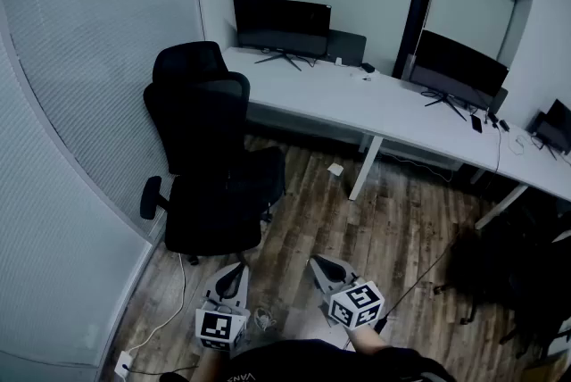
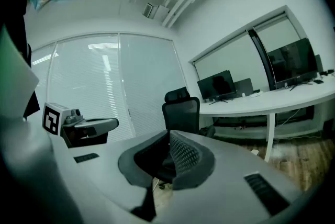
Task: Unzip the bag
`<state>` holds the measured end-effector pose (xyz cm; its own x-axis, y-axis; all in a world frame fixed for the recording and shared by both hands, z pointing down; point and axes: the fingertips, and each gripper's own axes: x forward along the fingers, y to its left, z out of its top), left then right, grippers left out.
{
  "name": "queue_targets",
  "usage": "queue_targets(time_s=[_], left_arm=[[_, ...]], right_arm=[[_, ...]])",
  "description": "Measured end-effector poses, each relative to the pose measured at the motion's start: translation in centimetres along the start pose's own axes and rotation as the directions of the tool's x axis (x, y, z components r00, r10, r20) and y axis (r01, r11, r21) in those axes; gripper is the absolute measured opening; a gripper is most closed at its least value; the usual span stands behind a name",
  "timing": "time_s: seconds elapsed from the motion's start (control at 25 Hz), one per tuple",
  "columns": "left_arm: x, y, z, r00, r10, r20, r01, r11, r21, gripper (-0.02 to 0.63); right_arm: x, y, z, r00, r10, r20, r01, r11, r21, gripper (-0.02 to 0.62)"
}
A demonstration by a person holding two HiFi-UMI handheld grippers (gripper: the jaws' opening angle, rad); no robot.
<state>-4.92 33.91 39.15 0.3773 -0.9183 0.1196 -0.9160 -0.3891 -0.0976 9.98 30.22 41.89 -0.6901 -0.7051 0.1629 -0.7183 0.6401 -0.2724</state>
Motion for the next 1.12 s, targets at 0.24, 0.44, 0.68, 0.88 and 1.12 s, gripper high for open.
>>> queue_targets(time_s=[0.24,0.44,0.68,0.88,1.12], left_arm=[[1.9,2.1,-0.3,0.998,-0.057,-0.018,0.057,0.998,-0.002,0.023],[4.1,4.5,-0.8,0.994,-0.104,-0.028,0.104,0.995,-0.003,0.047],[6.4,7.9,-1.7,0.987,-0.153,-0.039,0.153,0.988,-0.003,0.097],[8.4,10.8,-2.6,0.98,-0.194,-0.044,0.194,0.981,-0.012,0.121],[10.2,13.4,-3.3,0.972,-0.232,-0.047,0.231,0.973,-0.021,0.147]], right_arm=[[3.7,-0.3,0.5,1.0,-0.027,0.012,0.028,0.999,-0.024,0.048],[7.0,-1.3,0.8,0.997,-0.074,-0.007,0.074,0.997,-0.036,0.048],[10.7,-2.1,1.1,0.994,-0.111,-0.011,0.111,0.993,-0.04,0.049],[13.8,-2.8,0.9,0.987,-0.155,-0.034,0.153,0.988,-0.035,0.067],[16.7,-3.9,0.9,0.976,-0.211,-0.047,0.211,0.977,-0.017,0.131]])
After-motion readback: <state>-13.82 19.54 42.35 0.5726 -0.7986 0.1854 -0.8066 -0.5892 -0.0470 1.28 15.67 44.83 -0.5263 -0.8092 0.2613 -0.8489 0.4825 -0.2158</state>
